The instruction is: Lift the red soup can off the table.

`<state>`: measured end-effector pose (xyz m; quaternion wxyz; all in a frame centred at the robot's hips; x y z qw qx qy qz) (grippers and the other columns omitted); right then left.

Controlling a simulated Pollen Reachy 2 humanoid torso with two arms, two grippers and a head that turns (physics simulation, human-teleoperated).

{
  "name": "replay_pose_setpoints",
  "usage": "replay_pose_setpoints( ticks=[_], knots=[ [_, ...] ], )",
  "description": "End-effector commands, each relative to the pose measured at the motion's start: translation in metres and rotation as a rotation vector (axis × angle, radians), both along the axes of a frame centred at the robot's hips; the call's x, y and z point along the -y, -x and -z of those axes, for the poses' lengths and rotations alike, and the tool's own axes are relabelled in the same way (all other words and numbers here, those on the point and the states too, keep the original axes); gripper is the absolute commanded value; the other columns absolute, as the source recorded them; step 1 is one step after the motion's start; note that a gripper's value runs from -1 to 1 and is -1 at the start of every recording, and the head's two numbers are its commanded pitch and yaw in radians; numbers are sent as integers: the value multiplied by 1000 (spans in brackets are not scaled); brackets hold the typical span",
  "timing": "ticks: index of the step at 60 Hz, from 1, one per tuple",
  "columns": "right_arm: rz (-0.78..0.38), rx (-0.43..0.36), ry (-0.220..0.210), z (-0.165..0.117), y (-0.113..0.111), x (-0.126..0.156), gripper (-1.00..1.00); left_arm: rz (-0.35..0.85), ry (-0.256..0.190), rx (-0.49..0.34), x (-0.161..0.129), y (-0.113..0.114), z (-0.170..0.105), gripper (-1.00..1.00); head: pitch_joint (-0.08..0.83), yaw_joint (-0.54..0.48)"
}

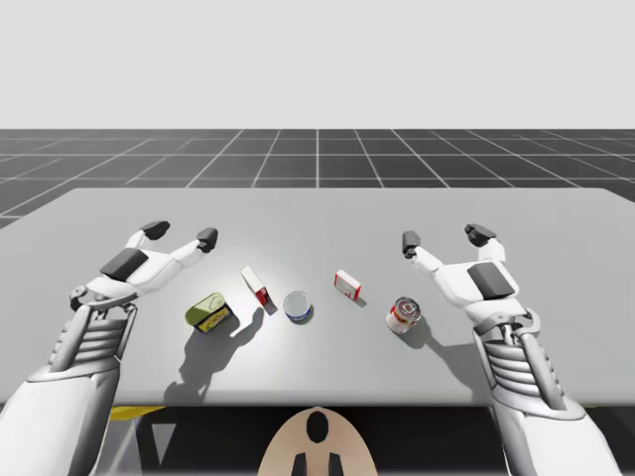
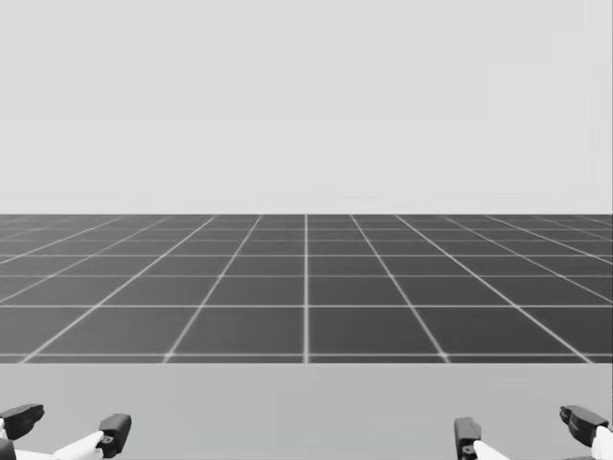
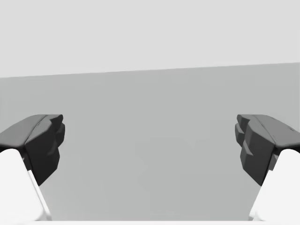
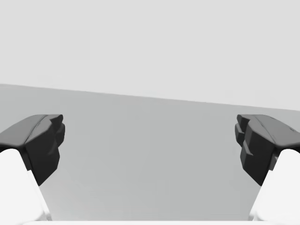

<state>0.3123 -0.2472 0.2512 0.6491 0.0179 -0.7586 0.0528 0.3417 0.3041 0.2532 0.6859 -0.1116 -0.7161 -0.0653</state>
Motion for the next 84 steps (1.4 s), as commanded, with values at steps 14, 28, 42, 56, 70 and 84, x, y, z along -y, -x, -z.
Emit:
replay_pose_setpoints(
  ticks=[14,28,42,56,70,84],
  knots=[
    [50,-11,-19,-3,1,0,-1000,-21,-11,7,1,2,-1,-1000,79,-2],
    [67,-3,-19,-3,1,1,-1000,-27,-17,8,0,2,-1,-1000,301,-19],
    [59,-4,-7,-1,-2,1,-1000,-33,-28,12,-1,1,-1,-1000,473,-47],
    [57,-6,1,1,-4,2,-1000,-36,-36,24,-2,1,-3,-1000,576,-177],
    [52,-9,6,4,-5,0,-1000,-32,-38,35,-2,1,-4,-1000,682,-336],
    [42,0,3,1,-5,0,-1000,-31,-37,40,-1,1,-5,-1000,714,-355]
  ],
)
